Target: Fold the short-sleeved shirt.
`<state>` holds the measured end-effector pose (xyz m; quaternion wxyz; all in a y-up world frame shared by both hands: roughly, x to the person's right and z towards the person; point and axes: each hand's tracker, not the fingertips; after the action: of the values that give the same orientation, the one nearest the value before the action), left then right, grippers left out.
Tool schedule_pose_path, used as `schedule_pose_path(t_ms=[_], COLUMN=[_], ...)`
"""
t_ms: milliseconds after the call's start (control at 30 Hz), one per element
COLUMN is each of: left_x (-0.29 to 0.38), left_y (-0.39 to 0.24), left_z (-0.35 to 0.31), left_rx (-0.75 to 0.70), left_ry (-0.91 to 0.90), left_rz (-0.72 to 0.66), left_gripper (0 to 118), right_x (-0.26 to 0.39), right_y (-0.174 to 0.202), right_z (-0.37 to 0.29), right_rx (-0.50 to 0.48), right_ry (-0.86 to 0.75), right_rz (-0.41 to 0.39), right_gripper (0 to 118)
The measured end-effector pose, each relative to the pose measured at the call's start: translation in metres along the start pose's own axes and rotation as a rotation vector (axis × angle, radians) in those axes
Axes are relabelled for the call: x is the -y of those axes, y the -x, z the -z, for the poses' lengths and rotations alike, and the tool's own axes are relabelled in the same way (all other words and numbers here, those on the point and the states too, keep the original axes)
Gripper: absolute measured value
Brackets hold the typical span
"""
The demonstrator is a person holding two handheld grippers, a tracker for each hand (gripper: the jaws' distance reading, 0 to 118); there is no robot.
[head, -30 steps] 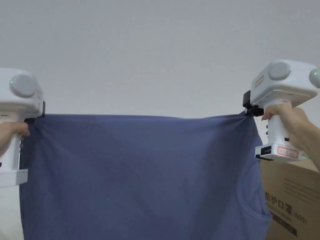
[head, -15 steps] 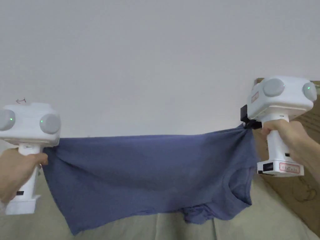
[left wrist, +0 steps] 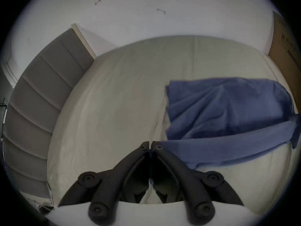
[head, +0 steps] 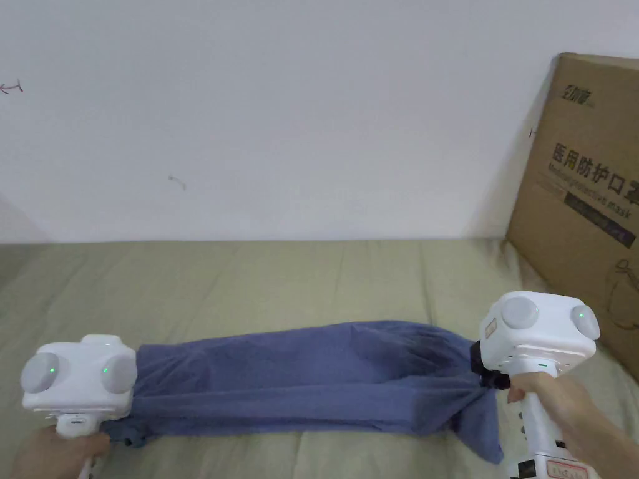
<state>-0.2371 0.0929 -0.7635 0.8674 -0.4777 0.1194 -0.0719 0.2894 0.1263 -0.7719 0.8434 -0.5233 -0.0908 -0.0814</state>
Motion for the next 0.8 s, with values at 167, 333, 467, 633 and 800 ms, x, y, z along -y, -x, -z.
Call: schedule_pose_path(t_ms=[167,333,467,633,800], left_x=[0.047,0.116,0.185,0.281,0.362], left_y=[0.022,0.045,0.063,0.092,0.115], left_z=[-0.037,-0.097,-0.149,-0.206,-0.238], left_rx=[0.044,0.121,0.088,0.070,0.084], left_ry=[-0.034,-0.058,-0.089,-0.086,-0.043], left_rz=[-0.016,-0.020,0.087,0.102,0.061], left_gripper=[1,1,1,1,1], right_x=[0.048,0.134,0.225,0.339,0.424], right_y=[-0.021,-0.042,-0.056,-0.076,-0.094], right_z=[-0.033,-0.092,-0.137,-0.178,-0.204], right_rx=[-0.031,-0.065,-0.055,-0.079,-0.099], right_ry=[-0.022,-0.070,-0.063,-0.051,-0.034], right_rz=[-0.002,-0.002,-0.024,0.016,0.038], right_gripper=[4,4,4,4,4])
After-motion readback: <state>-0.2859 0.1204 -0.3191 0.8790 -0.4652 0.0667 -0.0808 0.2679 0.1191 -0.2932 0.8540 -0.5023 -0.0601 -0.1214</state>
